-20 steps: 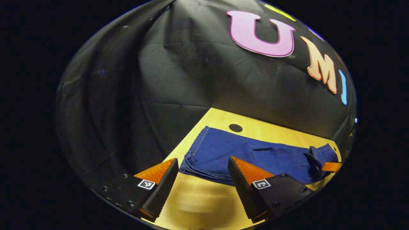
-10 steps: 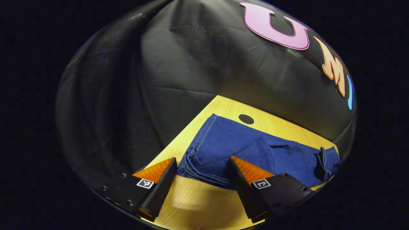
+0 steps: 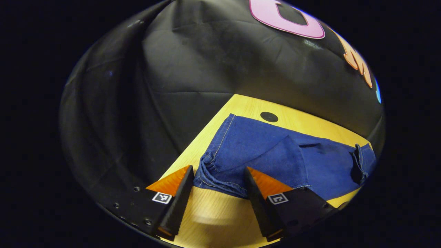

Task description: Grasp the waist and the cuffs of the jeans and fold them to make the two legs overlap; first hold the waist and fold one-third of the jeans toward the cuffs, then hold the cuffs and fold the remaining one-third in the same direction to finish folding.

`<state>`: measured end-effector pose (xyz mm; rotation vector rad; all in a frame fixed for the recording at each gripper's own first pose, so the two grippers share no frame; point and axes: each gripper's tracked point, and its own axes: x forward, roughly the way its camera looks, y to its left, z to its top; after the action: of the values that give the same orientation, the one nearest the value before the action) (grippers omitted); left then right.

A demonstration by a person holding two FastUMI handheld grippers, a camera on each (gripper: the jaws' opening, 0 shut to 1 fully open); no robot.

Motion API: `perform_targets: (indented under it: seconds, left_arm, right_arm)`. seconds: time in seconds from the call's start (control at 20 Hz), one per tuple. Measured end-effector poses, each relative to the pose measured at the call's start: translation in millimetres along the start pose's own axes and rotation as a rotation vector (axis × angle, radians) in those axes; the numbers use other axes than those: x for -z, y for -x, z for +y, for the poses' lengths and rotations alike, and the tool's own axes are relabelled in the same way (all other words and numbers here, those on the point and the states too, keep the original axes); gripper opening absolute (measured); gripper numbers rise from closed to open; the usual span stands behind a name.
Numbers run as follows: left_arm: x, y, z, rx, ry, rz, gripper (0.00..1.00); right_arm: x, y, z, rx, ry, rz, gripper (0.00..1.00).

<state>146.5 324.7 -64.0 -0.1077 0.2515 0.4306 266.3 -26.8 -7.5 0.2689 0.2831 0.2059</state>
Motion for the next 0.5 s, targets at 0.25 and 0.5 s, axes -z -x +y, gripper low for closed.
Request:
perform_targets:
  seconds: [0.25, 0.5]
  left_arm:
    - [-3, 1, -21, 0.05, 0.046, -0.007, 0.28]
    - [-12, 5, -24, 0.06, 0.237, -0.016, 0.05]
  right_arm:
    - [-7, 8, -6, 0.022, 0.009, -0.009, 0.98]
    - [-20, 29, -20, 0.055, 0.016, -0.013, 0.98]
